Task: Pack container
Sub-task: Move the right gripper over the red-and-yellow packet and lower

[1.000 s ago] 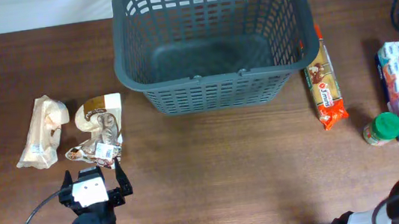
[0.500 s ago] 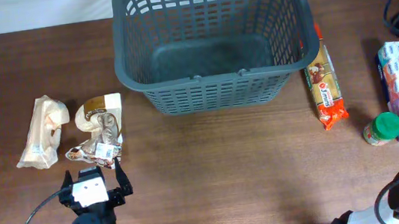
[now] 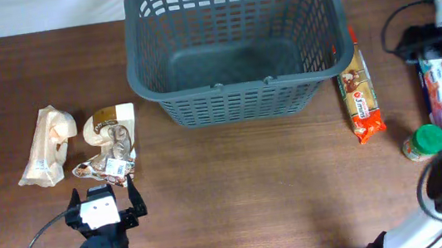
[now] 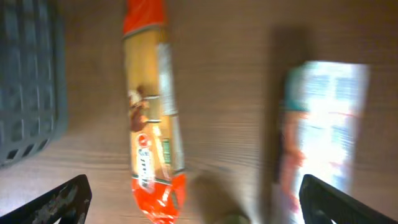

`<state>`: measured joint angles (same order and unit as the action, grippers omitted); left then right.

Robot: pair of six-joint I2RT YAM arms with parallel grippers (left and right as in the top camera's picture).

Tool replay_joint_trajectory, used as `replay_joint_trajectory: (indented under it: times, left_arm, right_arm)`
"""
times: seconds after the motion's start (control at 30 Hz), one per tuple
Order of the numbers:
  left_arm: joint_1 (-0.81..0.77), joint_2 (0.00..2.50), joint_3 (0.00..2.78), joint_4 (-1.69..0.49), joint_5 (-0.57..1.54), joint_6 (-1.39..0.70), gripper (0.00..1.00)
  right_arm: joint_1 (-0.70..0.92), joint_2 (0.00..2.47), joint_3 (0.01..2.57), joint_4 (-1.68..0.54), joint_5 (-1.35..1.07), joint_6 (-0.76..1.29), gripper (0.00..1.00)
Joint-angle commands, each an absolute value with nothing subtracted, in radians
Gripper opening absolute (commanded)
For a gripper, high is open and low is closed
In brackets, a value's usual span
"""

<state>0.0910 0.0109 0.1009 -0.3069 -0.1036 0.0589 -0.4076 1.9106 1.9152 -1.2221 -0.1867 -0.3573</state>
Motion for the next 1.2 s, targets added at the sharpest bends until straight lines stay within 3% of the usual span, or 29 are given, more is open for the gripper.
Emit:
replay_joint_trajectory:
  times: [0.0,0.2,0.7,1.17]
  left_arm:
    - [0.088,0.005,0.096,-0.306,-0.093,0.049,0.99]
    - [0.088,0.005,0.096,-0.307,-0.093,0.049,0.99]
    - [0.088,0.005,0.096,-0.306,-0.093,0.049,0.99]
    - [0.088,0.005,0.096,-0.307,-0.093,0.049,0.99]
  right_arm:
    - [-0.316,2.001,1.928,-1.231,-0.214,-0.389,0.99]
    - [-0.235,2.118,1.928,-1.21,-0.199,-0.381,0.99]
    - [-0.323,2.141,1.901,-1.185,-0.203,-0.366,0.99]
    - [-0.321,2.141,1.693,-1.041,-0.219,-0.366,0.99]
